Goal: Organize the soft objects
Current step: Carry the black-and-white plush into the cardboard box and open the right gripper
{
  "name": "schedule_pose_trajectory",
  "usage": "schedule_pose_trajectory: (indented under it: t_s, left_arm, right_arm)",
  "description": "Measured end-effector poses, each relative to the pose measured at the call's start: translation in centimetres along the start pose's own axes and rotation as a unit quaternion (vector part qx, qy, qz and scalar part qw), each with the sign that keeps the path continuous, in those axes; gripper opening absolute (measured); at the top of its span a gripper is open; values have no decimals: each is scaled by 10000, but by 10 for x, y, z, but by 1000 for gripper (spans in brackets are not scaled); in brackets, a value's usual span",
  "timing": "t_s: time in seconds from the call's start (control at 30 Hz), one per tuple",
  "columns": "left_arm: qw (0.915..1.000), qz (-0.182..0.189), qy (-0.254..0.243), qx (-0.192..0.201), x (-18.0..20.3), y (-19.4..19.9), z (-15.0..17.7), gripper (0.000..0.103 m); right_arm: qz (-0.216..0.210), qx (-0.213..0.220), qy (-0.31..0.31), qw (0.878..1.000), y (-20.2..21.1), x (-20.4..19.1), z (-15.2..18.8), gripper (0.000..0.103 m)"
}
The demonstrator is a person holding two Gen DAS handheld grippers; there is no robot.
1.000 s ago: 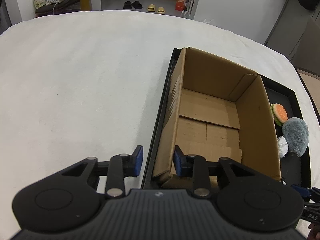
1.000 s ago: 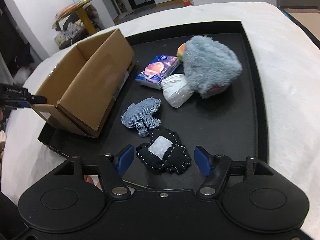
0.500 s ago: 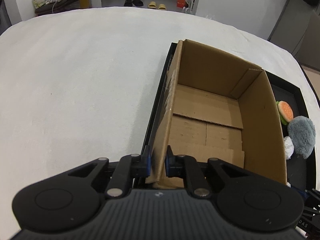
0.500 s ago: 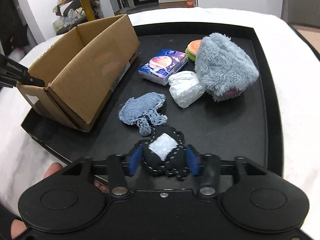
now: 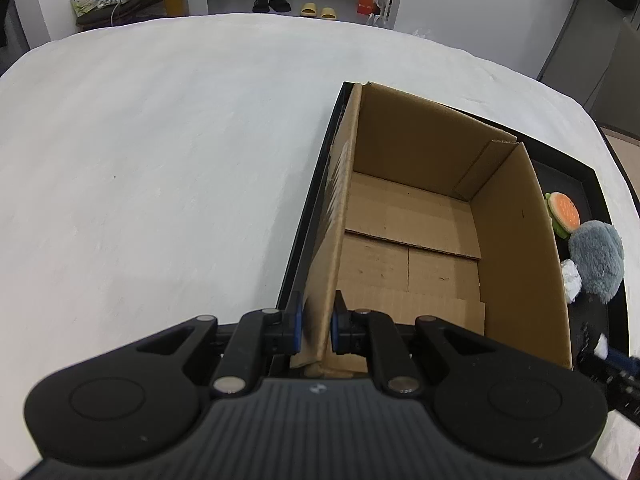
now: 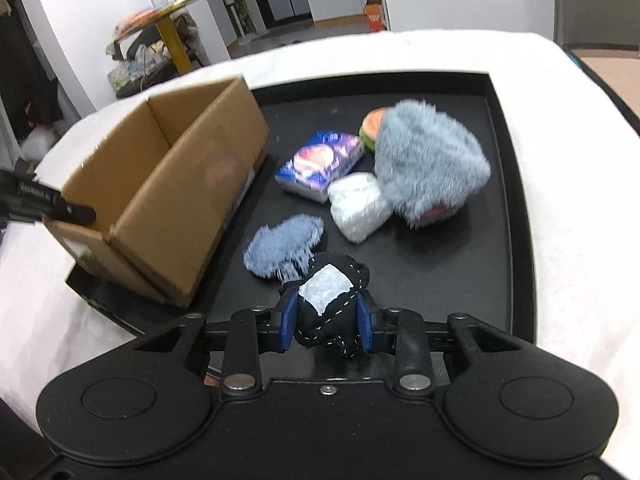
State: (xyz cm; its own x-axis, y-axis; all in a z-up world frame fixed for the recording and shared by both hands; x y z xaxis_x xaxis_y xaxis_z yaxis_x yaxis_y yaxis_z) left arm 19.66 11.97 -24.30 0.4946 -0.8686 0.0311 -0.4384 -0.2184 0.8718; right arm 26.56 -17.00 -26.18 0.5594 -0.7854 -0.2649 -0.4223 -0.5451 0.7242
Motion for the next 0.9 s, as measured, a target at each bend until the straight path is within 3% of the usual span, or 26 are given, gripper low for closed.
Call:
schedule_pose_trajectory:
  t_s: [0.9]
  left_arm:
    - [9998, 62, 35, -179, 8, -19, -14, 12]
  right_arm:
    - [2, 747, 543, 9957, 39, -37, -78, 31]
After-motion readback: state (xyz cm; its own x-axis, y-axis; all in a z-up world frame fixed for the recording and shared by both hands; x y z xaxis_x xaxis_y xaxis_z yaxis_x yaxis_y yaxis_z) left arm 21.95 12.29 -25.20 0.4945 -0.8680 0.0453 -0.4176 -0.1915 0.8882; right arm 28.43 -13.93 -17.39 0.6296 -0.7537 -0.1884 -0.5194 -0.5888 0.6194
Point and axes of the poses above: each gripper's, at about its wrist camera, not at the fingertips, and y roughly against the way its jaws point, x to its right, z to its underside, the point moved 7 cm from there along -y, roughly the way its jaws point, and after that the axes turned 2 degrees about -z, right-handed, at the moved point
